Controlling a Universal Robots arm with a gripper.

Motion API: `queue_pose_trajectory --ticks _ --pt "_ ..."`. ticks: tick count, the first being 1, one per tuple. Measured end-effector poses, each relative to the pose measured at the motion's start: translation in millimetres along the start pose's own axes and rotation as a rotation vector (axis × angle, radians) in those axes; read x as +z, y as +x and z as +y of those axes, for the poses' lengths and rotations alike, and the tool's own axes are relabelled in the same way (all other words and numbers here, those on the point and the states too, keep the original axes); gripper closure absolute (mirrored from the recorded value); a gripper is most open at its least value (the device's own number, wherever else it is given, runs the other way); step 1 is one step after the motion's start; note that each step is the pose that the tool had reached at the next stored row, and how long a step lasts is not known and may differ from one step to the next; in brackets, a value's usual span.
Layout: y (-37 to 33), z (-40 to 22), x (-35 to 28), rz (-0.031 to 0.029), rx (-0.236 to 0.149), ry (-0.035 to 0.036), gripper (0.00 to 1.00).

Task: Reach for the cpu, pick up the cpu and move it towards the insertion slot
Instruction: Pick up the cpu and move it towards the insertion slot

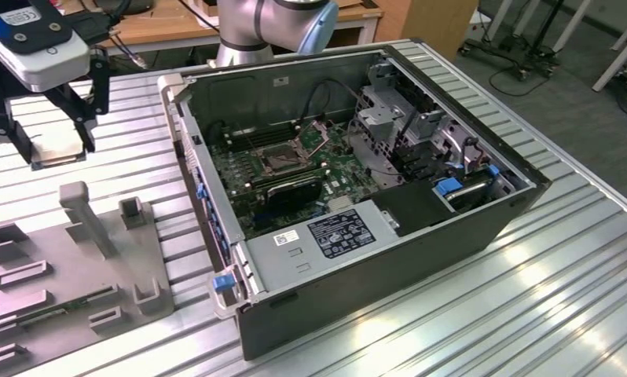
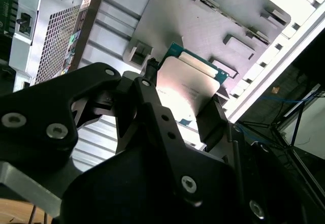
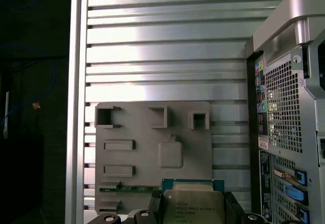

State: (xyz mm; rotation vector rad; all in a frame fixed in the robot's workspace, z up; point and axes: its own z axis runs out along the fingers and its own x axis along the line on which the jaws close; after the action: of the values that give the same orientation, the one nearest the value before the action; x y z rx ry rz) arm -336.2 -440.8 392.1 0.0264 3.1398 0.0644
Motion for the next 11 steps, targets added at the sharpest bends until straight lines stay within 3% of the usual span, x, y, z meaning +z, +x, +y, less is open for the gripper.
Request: queue_pose_trajectory --ticks 11 --pt "-10.3 0.2 0.0 0.0000 0.000 0.0000 0.45"
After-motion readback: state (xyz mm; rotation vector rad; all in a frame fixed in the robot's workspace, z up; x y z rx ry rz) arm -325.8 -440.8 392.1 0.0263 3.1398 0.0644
